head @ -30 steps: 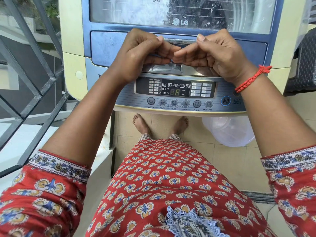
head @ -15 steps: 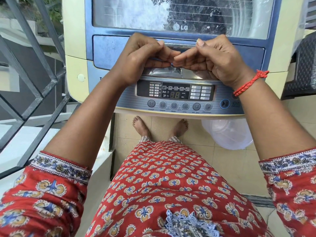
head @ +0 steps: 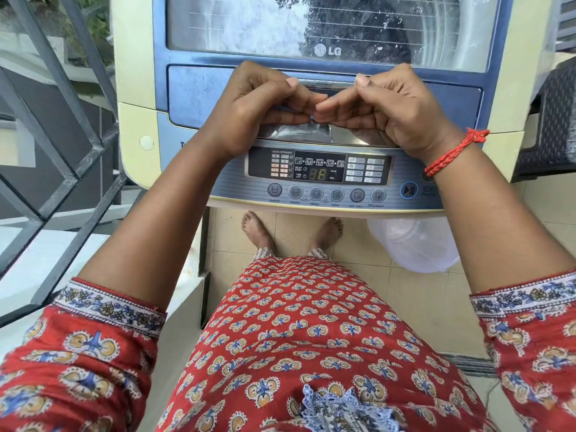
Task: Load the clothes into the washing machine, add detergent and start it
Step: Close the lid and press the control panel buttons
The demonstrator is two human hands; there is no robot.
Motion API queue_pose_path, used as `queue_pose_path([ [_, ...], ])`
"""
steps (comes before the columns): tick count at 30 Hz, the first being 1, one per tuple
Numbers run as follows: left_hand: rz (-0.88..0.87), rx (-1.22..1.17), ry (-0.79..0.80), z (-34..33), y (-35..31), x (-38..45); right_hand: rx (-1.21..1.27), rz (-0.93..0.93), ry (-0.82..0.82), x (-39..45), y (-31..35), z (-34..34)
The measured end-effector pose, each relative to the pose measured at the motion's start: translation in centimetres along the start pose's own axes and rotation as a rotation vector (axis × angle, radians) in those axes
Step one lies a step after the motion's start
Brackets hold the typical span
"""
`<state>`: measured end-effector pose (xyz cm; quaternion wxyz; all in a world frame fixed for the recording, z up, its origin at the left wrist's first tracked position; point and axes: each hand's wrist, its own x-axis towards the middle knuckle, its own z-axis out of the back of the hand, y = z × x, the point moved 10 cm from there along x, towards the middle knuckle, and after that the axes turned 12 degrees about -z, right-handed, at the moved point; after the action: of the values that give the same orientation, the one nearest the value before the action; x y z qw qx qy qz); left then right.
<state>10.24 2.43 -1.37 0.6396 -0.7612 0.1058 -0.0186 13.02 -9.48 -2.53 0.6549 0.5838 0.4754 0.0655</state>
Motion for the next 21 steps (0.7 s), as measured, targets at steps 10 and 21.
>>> queue_pose_path([
  [10, -0.01, 0.019, 0.008, 0.02, -0.02, -0.07, 0.003, 0.016, 0.022, -0.03, 0.22, -0.21],
  [21, -0.01, 0.029, 0.004, -0.08, -0.13, -0.06, -0.056, 0.037, -0.008, -0.17, 0.38, -0.04],
])
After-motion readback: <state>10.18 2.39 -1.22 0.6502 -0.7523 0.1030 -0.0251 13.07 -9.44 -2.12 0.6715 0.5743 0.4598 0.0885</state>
